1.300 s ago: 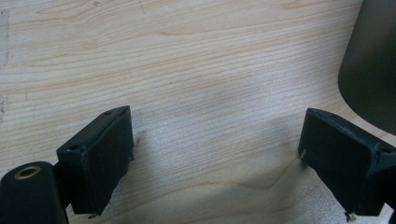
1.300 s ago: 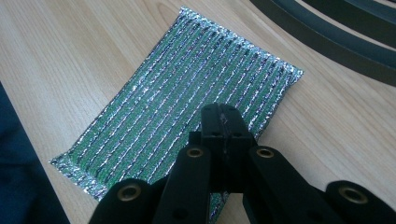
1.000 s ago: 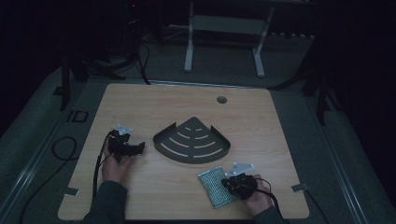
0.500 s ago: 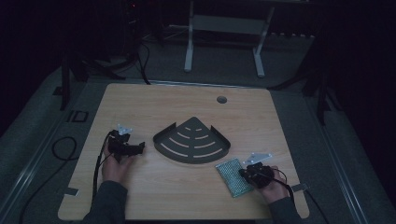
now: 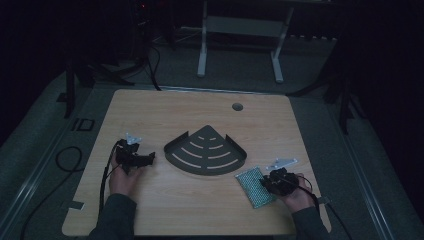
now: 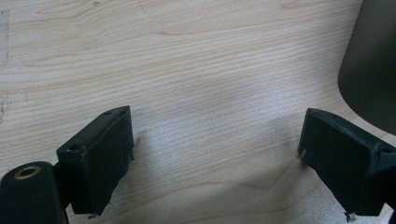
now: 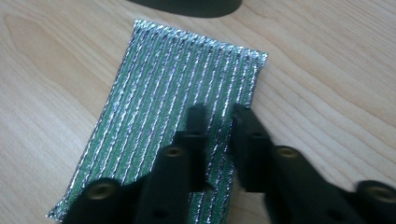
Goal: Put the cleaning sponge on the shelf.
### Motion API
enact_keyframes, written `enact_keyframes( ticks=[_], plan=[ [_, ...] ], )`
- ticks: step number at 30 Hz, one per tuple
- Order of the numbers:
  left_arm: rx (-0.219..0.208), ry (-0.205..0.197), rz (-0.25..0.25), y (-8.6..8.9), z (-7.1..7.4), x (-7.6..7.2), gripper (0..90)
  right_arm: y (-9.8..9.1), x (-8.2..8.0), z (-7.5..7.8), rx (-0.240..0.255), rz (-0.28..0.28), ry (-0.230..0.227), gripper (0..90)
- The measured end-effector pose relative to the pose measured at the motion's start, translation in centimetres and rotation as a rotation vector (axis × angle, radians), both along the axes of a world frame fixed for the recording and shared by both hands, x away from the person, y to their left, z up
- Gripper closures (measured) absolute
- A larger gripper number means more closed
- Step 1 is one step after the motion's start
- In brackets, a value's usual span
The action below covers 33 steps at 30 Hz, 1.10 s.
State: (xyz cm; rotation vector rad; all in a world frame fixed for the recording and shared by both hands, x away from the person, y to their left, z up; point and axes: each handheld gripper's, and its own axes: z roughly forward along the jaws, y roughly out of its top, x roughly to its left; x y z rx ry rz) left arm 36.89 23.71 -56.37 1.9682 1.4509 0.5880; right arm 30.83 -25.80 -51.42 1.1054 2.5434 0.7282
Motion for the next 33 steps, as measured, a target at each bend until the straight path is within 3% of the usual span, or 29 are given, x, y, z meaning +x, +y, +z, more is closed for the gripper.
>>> enact_keyframes(
  ticks=[5,15,19,20,24,33],
  plan=[
    [0.000,0.000,0.000,0.0,0.0,0.0,10.9,-0.1,1.1,0.4,0.022,-0.049,0.060,57.8],
    [0.000,0.000,0.000,0.0,0.0,0.0,10.9,0.0,2.8,0.9,-0.015,-0.121,0.170,57.2],
    [0.000,0.000,0.000,0.0,0.0,0.0,10.9,0.0,3.0,0.9,-0.016,-0.122,0.193,59.4],
    [-0.001,0.000,0.000,0.0,0.0,0.0,10.9,0.0,3.1,0.9,-0.007,-0.118,0.219,62.9],
    [0.000,0.000,0.000,0.0,0.0,0.0,10.9,0.1,3.3,0.8,-0.013,-0.123,0.250,69.3],
    [0.000,0.000,0.000,0.0,0.0,0.0,10.9,0.0,3.7,0.3,0.002,-0.150,0.302,74.4]
  ],
)
